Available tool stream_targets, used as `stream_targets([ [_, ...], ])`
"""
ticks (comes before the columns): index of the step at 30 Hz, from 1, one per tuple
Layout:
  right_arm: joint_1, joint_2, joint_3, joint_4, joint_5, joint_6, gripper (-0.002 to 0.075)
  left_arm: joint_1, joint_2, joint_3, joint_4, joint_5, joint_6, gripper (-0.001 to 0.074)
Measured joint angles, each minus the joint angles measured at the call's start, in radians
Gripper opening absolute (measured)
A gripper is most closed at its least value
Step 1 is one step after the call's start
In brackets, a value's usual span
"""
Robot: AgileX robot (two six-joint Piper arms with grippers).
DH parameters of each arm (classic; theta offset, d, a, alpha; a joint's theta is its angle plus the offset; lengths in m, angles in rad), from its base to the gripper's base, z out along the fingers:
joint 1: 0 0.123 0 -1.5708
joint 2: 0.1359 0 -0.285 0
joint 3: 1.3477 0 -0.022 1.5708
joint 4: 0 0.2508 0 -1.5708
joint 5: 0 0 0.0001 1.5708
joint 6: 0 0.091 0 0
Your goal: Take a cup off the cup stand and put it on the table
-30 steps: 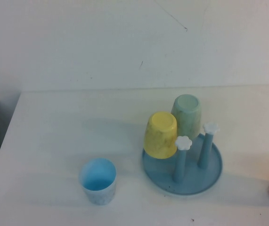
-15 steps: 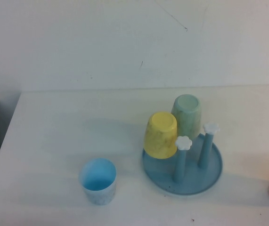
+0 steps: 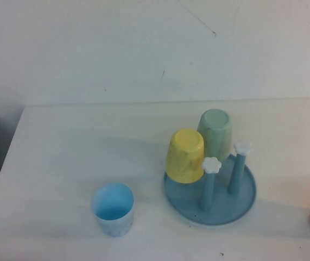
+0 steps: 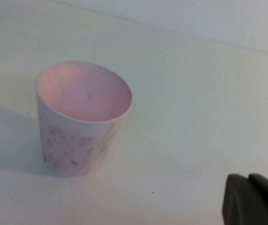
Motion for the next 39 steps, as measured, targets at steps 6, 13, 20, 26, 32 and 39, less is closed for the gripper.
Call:
stream_targets([
  [6, 0.000, 0.000, 0.000, 0.000, 0.000, 0.000, -0.0001, -0.039, 0.000, 0.000, 0.009, -0.002, 0.102, -0.0002],
  [13, 0.000, 0.000, 0.000, 0.000, 0.000, 0.000, -0.0001, -0.130, 0.000, 0.001, 0.000, -0.002, 0.111, -0.0002],
  [20, 0.000, 0.000, 0.000, 0.000, 0.000, 0.000, -0.0001, -0.130, 0.000, 0.001, -0.008, -0.002, 0.115, -0.0002],
  [26, 0.000, 0.000, 0.000, 0.000, 0.000, 0.008, -0.0001, -0.130, 0.000, 0.001, -0.012, -0.002, 0.116, -0.0002],
  [32, 0.000, 0.000, 0.000, 0.000, 0.000, 0.008, -0.0001, -0.130, -0.002, 0.001, -0.012, -0.002, 0.116, -0.0002],
  [39, 0.000, 0.000, 0.000, 0.000, 0.000, 0.008, -0.0001, -0.130, -0.002, 0.001, -0.014, -0.002, 0.116, -0.0002],
])
